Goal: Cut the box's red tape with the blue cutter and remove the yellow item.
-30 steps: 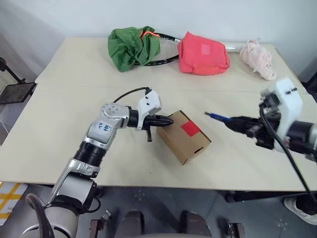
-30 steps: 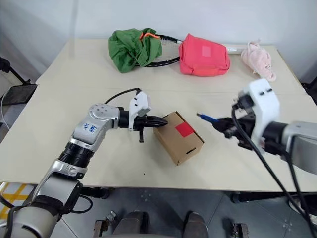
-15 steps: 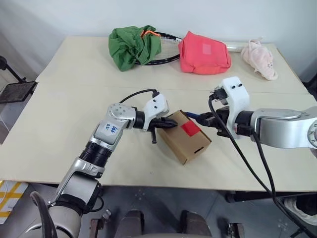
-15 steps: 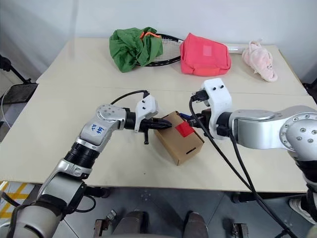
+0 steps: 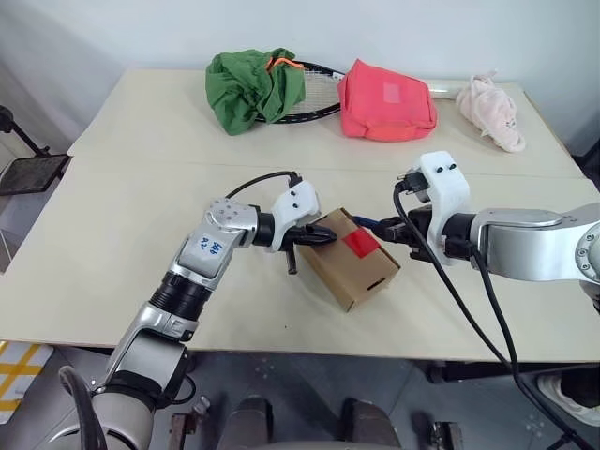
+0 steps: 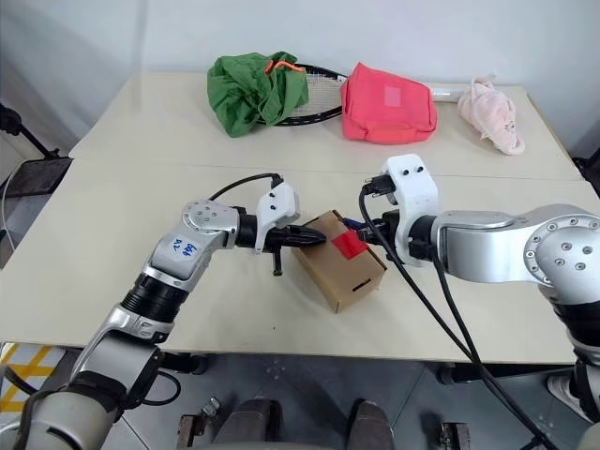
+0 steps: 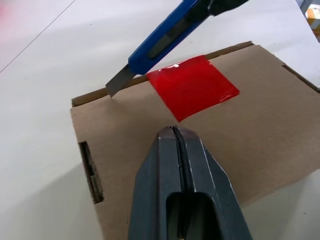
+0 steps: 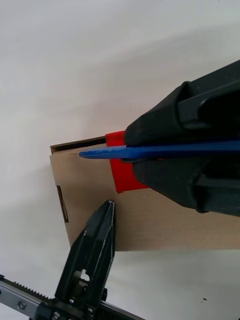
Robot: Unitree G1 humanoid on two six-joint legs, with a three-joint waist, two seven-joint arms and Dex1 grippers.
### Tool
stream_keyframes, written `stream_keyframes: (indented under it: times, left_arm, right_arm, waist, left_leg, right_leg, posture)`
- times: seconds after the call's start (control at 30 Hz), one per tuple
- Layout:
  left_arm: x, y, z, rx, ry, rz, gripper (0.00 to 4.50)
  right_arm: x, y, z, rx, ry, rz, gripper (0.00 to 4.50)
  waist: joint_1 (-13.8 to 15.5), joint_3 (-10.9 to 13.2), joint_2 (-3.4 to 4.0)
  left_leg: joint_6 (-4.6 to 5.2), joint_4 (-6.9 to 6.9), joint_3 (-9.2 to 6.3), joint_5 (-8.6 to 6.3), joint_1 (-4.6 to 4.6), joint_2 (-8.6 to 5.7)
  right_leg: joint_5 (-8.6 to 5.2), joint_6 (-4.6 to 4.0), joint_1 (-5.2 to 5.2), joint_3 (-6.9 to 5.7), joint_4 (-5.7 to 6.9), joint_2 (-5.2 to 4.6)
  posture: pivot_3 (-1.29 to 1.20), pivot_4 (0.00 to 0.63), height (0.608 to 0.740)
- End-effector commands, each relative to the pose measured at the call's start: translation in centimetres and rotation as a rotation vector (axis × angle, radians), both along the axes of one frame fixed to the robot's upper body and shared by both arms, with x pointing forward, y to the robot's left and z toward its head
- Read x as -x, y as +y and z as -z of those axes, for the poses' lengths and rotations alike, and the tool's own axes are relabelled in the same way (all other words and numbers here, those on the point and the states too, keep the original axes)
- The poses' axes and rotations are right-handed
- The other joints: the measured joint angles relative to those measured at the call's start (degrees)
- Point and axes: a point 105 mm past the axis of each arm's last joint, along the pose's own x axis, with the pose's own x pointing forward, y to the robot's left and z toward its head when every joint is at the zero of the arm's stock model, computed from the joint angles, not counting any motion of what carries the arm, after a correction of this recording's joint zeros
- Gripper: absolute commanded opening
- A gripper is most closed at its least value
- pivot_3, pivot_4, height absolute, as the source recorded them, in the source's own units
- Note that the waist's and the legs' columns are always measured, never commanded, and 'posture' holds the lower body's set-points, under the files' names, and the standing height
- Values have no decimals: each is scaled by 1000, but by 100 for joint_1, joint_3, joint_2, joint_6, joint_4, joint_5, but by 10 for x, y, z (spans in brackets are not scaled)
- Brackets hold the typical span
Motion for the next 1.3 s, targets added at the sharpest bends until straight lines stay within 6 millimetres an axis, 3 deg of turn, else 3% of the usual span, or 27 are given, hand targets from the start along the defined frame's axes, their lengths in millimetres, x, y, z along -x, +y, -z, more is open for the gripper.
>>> stream_keyframes:
  times: [0.03,0.17,0.43,0.77,1.03,1.17,1.3]
  left_arm:
    - [5,-1,17,-42,47,12,0]
    - [5,0,18,-46,50,13,0]
    - [5,1,19,-46,52,13,0]
    - [3,2,15,-48,41,8,0]
    - [2,3,14,-55,37,4,0]
    - [2,3,14,-57,36,5,0]
    - [3,3,14,-56,37,5,0]
  right_arm:
    - [1,-2,-4,-4,-26,7,122]
    - [0,-3,-5,-12,-36,10,122]
    - [0,8,-24,-110,-82,-46,122]
    - [-12,-9,-10,-57,-85,16,122]
    - [-11,-3,-2,-64,-72,-4,122]
    - [-11,-4,-2,-66,-77,-1,122]
    - [-15,-12,-16,-42,-138,27,122]
  waist:
    - [1,0,0]
    - [2,0,0]
    - [3,0,0]
    - [0,0,0]
    - [1,0,1]
    - [-2,0,1]
    - [-1,0,1]
  left_leg:
    - [0,1,0,0,0,0]
    - [0,3,0,0,0,0]
    - [0,3,0,0,0,0]
    - [0,2,0,0,0,0]
    - [0,2,0,0,1,0]
    - [0,2,0,0,1,0]
    - [0,2,1,0,1,0]
  right_leg:
    - [0,0,0,0,0,0]
    - [0,0,1,0,1,0]
    - [0,0,1,0,1,0]
    - [0,0,1,0,1,0]
    - [0,0,1,0,1,0]
    - [0,0,1,0,2,0]
    - [0,0,1,0,2,0]
  posture:
    - [0,150,740]
    - [0,150,740]
    - [0,150,740]
    - [0,150,740]
    - [0,150,740]
    - [0,150,740]
    - [0,150,740]
